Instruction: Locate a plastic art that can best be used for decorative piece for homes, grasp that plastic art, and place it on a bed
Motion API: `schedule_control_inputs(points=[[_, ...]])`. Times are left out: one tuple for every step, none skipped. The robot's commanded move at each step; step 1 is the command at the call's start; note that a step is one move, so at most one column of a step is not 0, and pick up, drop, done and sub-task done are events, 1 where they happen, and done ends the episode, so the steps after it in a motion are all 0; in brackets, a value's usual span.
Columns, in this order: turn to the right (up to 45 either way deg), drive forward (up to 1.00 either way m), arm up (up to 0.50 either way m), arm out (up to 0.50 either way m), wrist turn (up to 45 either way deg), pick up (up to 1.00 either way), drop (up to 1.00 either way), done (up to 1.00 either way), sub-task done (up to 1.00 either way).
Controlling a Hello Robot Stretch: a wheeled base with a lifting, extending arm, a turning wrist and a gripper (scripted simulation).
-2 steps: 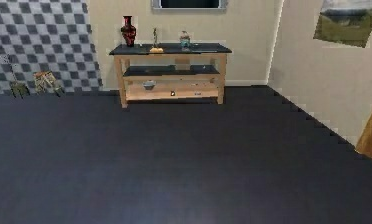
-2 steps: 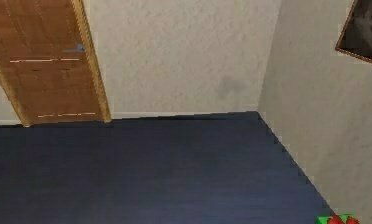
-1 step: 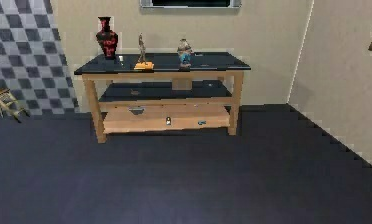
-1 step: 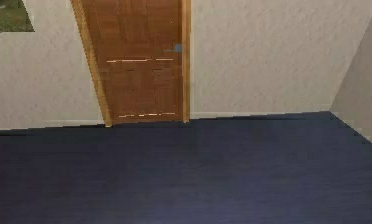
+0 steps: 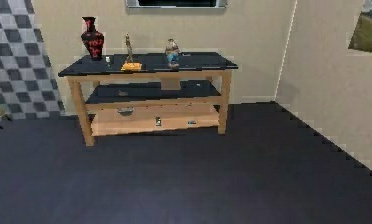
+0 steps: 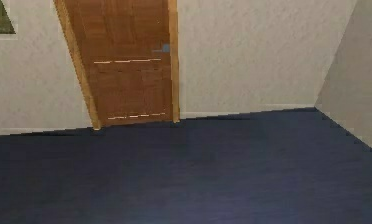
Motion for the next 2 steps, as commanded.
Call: schedule_control_inputs(points=[[0.0,1.0,0.0,0.0,0.0,0.0,0.0,0.0,0.0],[3.0,0.0,0.0,0.0,0.0,0.0,0.0,0.0,0.0]])
